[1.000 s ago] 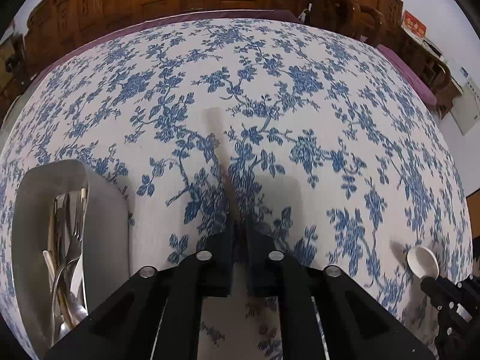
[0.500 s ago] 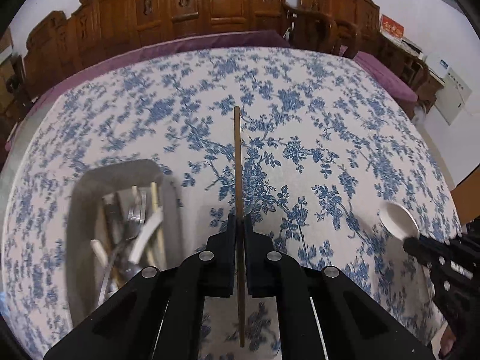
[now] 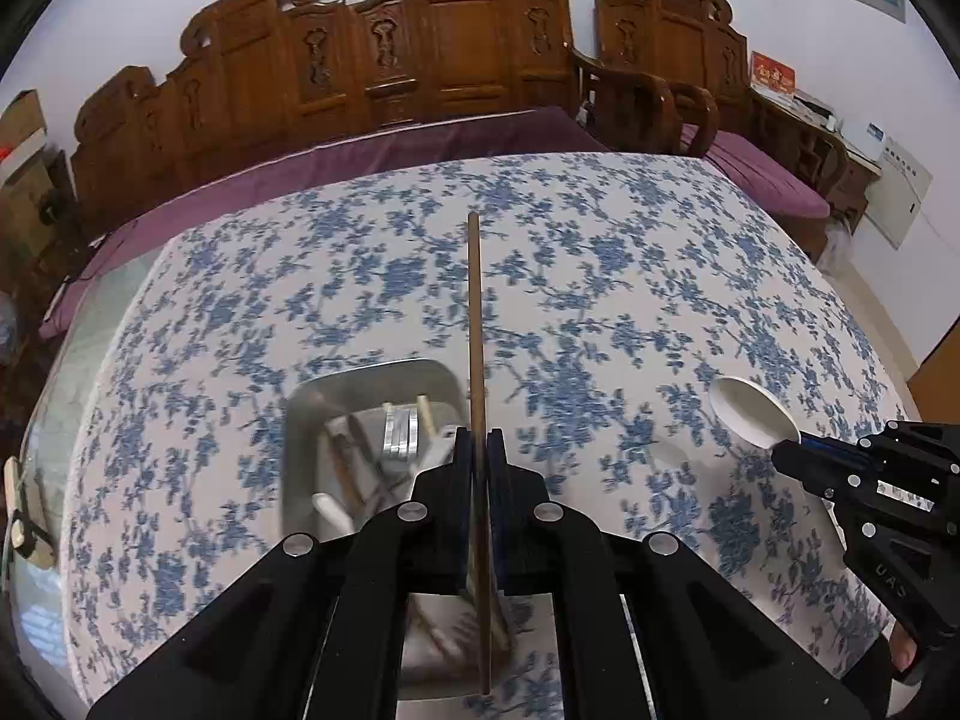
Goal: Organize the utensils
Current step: 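Lower the chopstick into the tray and open left while right carries the spoon over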
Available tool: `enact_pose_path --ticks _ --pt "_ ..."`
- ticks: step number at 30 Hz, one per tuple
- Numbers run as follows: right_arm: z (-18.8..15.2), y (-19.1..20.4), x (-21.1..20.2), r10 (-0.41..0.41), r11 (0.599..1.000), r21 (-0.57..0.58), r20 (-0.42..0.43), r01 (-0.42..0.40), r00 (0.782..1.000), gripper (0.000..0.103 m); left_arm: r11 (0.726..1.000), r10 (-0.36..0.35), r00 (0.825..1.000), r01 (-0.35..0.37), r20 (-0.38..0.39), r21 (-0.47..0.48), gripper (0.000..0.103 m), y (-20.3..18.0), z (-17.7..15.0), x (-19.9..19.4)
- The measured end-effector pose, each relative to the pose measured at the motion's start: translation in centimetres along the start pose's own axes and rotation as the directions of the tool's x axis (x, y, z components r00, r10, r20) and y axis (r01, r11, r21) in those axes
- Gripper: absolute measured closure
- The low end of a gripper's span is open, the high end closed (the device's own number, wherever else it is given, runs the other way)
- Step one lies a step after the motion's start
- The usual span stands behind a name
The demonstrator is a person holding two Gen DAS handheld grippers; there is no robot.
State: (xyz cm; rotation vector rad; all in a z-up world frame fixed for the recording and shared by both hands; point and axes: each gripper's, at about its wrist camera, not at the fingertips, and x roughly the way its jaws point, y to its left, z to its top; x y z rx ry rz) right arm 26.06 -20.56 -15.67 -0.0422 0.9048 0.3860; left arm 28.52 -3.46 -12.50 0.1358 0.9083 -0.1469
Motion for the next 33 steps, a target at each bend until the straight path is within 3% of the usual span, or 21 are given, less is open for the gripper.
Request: enact_pose_path --ticks 15,27,30,33 --pt "1.6 4.2 1.5 0.026 0.999 -0.041 -0.012 -0.027 1.000 0.098 0.999 -0.001 0.998 -0.001 -0.070 -0.034 0.099 5.8 -3.1 3.4" --pt "3.6 7.9 3.2 0.059 0.996 -0.064 -0.020 -0.060 0.998 0.098 0.999 -0.054 0.989 0.053 -0.136 -0.010 0.098 6.7 -5.2 5.0" --pt "4.2 8.9 4.1 0.073 0.995 -0.061 -0.026 -0.074 0.997 0.098 0.998 -0.057 0.993 0.056 -0.107 -0.010 0.097 7.4 -5.4 4.0" --pt "4.8 9.9 5.1 0.101 0.994 -0.045 -0.027 -0.103 0.994 0.098 0.999 -0.046 0.996 0.046 -0.072 -0.009 0.084 8.2 -5.5 2.6"
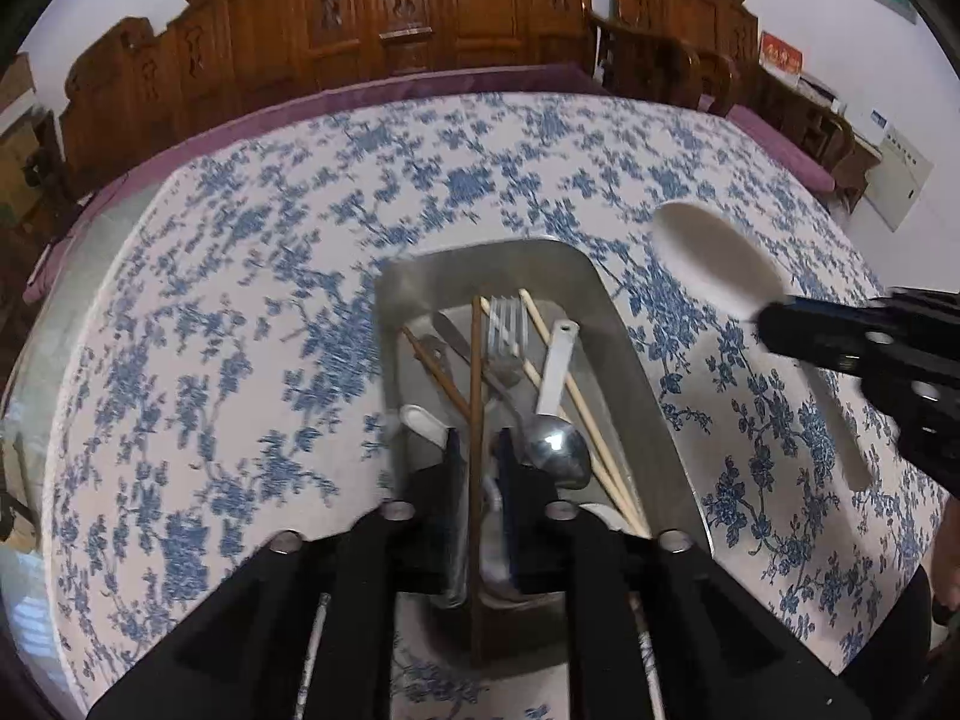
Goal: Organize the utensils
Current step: 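Lower the chopstick into the tray and open left while right carries the spoon over, then lower the white spoon into the tray and open the right tool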
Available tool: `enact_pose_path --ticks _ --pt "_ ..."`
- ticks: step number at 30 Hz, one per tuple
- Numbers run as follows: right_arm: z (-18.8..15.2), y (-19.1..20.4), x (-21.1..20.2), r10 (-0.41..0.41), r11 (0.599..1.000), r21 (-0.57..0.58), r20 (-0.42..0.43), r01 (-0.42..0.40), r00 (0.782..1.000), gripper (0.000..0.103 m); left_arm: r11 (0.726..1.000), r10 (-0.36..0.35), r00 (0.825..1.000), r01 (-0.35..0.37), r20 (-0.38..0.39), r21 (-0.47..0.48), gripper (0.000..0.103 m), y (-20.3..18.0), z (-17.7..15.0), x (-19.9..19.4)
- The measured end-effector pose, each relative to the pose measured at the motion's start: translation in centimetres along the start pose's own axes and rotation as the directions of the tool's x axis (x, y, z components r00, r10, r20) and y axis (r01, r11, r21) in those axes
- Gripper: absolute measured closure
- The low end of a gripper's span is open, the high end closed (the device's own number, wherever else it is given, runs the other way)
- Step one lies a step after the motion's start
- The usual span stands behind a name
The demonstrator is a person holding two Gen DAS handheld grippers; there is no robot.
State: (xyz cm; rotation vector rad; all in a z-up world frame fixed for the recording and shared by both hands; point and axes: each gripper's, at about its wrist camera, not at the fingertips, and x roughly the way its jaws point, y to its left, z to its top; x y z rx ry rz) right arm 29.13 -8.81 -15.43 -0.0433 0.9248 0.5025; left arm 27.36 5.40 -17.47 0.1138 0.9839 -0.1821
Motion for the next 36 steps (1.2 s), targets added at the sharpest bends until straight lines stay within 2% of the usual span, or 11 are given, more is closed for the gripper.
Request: enact_pose_path --ticks 8,15,19,21,26,29,32,35,36 --pt "1.5 2.9 3.1 0.058 0.997 0.053 0.011 -0.058 0.998 0.098 0.999 0.038 0.994 -0.035 0.099 -0.035 0.077 3.1 -0.9 -3.0" --pt "2.2 3.4 4.9 0.084 0.987 0.131 0.040 -0.088 0.996 0.098 0.995 0.060 0.991 -0.050 0.121 -0.085 0.077 5.8 -1.8 -3.7" --pt "2.5 3.5 6.1 0.082 0.985 0.146 0.038 -0.087 0.996 0.098 0.993 0.068 0.990 -0.055 0.127 -0.106 0.077 6.8 -2.1 -3.9" --pt "2.5 3.4 6.6 0.062 0.987 0.146 0.032 -0.066 0.998 0.095 0.992 0.073 0.989 -0.059 0.132 -0.110 0.076 7.0 -2.3 -4.0" --pt "2.0 3.1 6.4 0.038 0.992 0.122 0.039 -0.043 0.998 0.093 0.991 0.095 0.983 -0.079 0.154 -0.105 0.064 6.9 -2.5 -4.7" --pt "1.6 2.4 5.7 0.043 0.990 0.135 0.046 -0.049 0.998 0.084 0.991 0.101 0.981 -0.083 0.164 -0.108 0.059 6.6 -2.5 -5.2" --pt "1.4 1.9 4.7 0.050 0.990 0.129 0.061 -0.058 0.997 0.084 0.991 0.103 0.978 -0.085 0.180 -0.106 0.057 5.9 -2.5 -5.9" --pt "1.1 1.4 3.0 0.051 0.991 0.119 0.079 -0.060 0.996 0.083 0.992 0.101 0.975 -0.083 0.199 -0.098 0.048 5.0 -2.4 -6.8" --pt "0.9 1.4 2.2 0.040 0.993 0.109 0.091 -0.050 0.995 0.079 0.992 0.103 0.973 -0.084 0.209 -0.094 0.045 4.6 -2.4 -7.2"
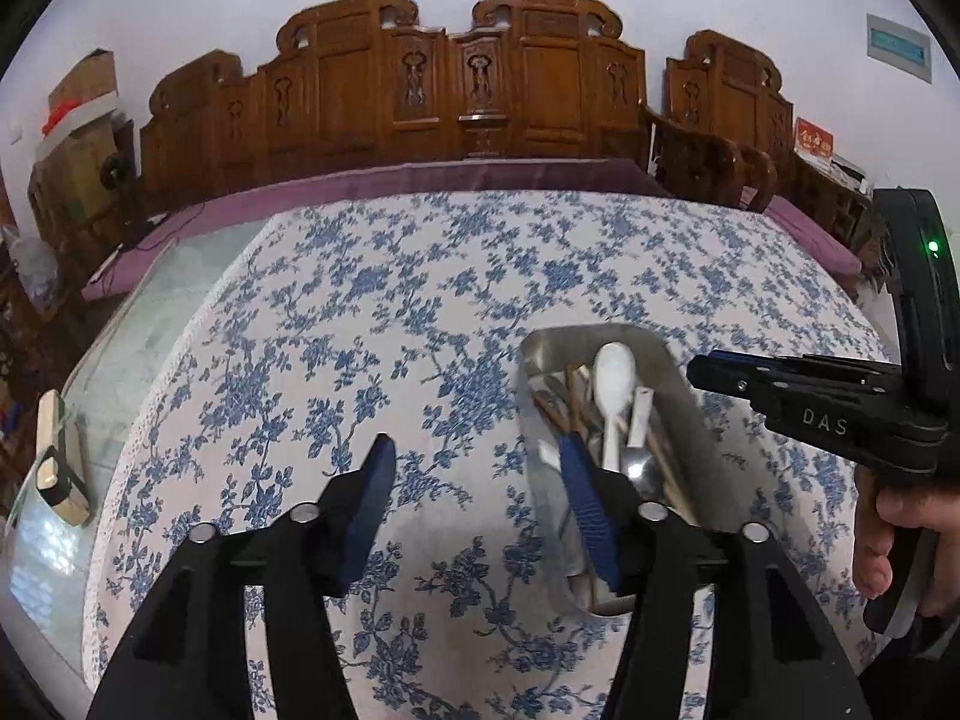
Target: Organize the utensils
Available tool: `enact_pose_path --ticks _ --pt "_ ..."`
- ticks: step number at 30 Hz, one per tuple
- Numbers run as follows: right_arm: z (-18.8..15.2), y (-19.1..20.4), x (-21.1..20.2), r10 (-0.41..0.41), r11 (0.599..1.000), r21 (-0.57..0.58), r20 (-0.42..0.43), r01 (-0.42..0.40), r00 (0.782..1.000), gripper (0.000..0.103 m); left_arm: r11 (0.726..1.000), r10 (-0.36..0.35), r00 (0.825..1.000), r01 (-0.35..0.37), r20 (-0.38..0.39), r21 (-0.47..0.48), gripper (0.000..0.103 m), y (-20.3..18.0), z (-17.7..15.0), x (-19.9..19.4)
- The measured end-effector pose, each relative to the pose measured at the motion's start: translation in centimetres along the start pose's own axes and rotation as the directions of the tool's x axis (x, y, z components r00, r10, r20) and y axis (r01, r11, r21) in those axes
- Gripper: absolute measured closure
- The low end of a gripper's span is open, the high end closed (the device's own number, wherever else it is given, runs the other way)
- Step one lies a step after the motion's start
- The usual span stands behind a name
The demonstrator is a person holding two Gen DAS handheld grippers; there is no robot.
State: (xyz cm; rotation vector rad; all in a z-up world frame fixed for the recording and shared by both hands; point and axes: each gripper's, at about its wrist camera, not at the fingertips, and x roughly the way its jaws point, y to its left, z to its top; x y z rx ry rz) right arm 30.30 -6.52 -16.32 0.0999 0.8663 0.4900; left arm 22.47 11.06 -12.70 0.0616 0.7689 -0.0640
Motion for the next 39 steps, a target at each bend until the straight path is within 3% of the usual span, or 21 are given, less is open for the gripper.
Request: enact_pose_path --ticks 1,3,9,12,28,39 --pt "-0.3 -0.1 -1.0 -0.011 1.000 -0.012 0.019 0.011 1.000 0.075 1.000 0.000 1.000 0.000 0.009 0.005 0.041 -0.3 0.1 -0.4" --pt "-0.8 -0.2 -2.8 -0.038 0.999 -0.031 0.050 0.040 0.998 0.056 1.000 0.001 1.000 -0.002 0.031 0.012 0.032 -1.0 0.2 -1.4" --pt "-3.0 -1.5 -9.0 -0.108 0.994 -0.017 0.140 0.112 0.984 0.022 1.000 -0.002 0.994 -0.001 0.106 0.027 0.012 -4.0 0.7 -4.6" --pt "-4.0 -2.2 -12.3 -0.141 0.990 -0.002 0.189 0.144 0.972 0.005 1.000 -0.014 0.991 0.012 0.135 0.019 0.007 -5.4 0.9 -6.2" --pt "-7.5 -2.6 -27.3 -0.236 0.970 0.046 0.383 0.237 0.893 0.002 1.000 0.007 0.963 -0.009 0.269 0.006 0.007 -12.0 0.7 -14.8" --pt "-8.8 -1.1 -30.8 -0.238 0.968 0.036 0.448 0.249 0.862 0.002 1.000 0.018 0.962 -0.013 0.273 -0.019 0.007 -12.5 0.0 -17.2"
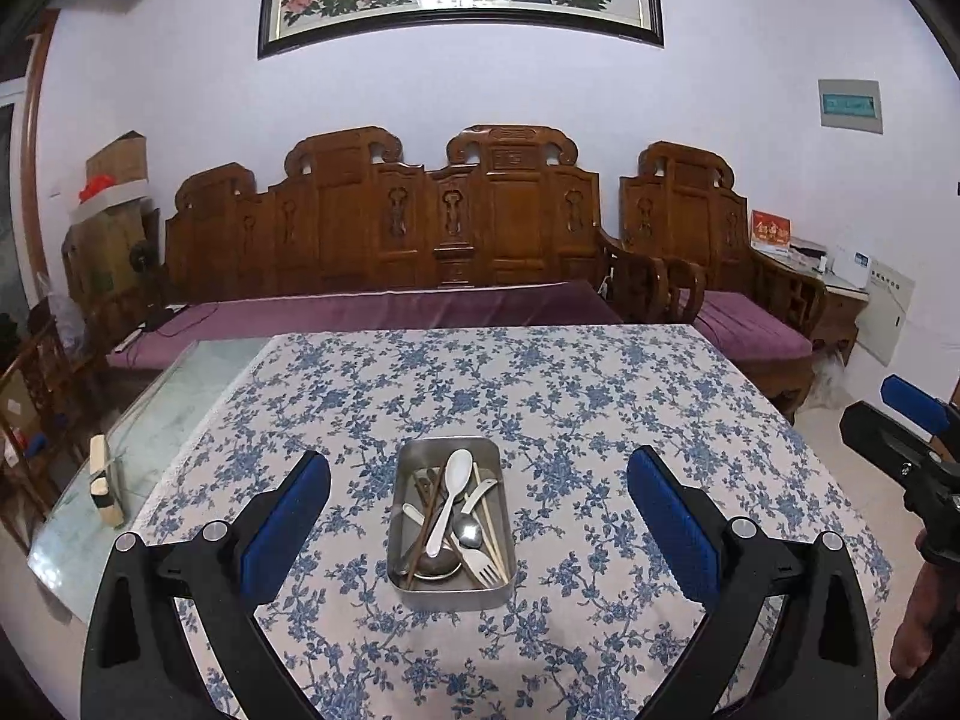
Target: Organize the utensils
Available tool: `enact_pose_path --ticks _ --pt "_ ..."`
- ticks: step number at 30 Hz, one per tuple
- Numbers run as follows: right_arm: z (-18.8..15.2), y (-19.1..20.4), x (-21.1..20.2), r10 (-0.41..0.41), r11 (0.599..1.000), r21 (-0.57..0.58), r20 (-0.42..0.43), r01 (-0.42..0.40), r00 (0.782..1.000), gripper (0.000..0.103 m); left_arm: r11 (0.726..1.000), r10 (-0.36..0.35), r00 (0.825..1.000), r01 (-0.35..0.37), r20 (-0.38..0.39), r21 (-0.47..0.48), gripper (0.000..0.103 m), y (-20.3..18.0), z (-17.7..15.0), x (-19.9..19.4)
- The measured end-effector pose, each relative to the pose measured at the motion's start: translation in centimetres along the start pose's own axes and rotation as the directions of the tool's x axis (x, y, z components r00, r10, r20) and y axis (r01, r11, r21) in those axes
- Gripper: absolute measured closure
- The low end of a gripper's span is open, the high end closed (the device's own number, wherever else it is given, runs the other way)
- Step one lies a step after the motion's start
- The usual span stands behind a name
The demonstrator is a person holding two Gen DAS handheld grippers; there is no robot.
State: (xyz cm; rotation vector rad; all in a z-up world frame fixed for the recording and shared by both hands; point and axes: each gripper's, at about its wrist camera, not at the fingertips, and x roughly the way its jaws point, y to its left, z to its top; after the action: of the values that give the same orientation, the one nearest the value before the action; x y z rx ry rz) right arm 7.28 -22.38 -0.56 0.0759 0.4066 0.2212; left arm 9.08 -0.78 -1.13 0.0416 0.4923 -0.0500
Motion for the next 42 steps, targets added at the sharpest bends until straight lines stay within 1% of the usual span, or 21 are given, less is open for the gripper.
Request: enact_pose_path --ticks 25,42 --pt "-0.7 -0.2 0.4 0.002 1.000 0.021 -0.014 -0.001 1.000 0.002 0.999 -0.034 0.999 0.034 0.020 0.008 0.007 -0.6 -0.2 -1.0" --pt "-1.1 0.0 0.7 -0.010 1.000 0.024 -0.018 0.010 1.000 0.002 0.999 -0.035 0.999 0.035 0.022 0.004 0.007 -0.8 -0.2 -1.0"
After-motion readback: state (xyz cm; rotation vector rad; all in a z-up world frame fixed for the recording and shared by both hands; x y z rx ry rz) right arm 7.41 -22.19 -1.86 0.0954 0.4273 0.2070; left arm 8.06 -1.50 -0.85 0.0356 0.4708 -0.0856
